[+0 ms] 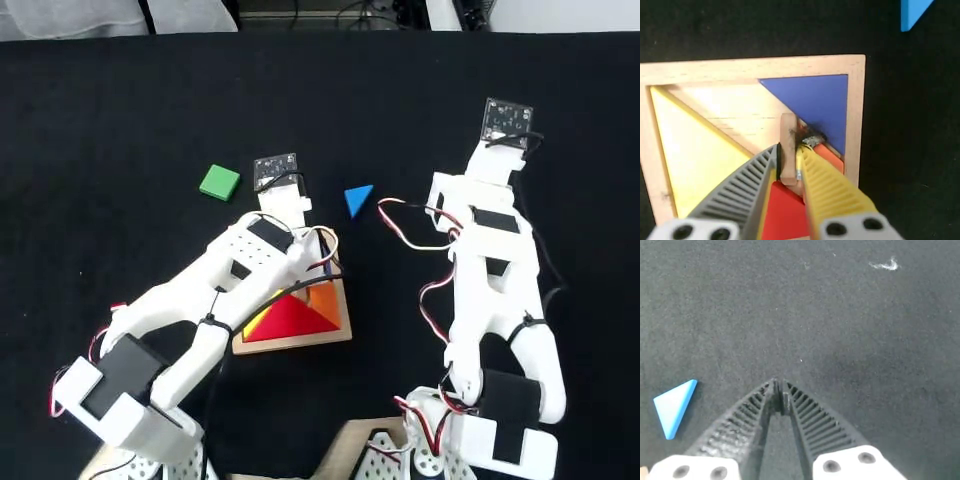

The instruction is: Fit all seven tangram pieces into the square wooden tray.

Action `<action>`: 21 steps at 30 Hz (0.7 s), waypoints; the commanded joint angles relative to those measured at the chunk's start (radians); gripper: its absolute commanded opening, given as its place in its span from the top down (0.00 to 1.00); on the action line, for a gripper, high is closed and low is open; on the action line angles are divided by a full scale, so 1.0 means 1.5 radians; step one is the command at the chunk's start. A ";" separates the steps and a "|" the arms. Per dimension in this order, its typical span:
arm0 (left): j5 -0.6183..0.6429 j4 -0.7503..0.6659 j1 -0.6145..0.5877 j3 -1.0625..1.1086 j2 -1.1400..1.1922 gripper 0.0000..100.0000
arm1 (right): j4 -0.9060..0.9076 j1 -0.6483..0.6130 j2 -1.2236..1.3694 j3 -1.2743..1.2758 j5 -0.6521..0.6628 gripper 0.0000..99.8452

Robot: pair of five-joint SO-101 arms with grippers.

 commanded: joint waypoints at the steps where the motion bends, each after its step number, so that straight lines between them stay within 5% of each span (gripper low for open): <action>1: 0.004 0.004 0.008 -0.020 -0.007 0.93 | -0.013 0.007 0.003 -0.017 -0.003 0.99; 5: 0.005 0.049 0.006 -0.043 -0.008 0.85 | -0.013 0.006 0.003 -0.017 -0.003 0.99; 21: 0.000 0.083 -0.056 -0.059 -0.008 0.85 | -0.013 0.006 0.003 -0.017 -0.003 0.99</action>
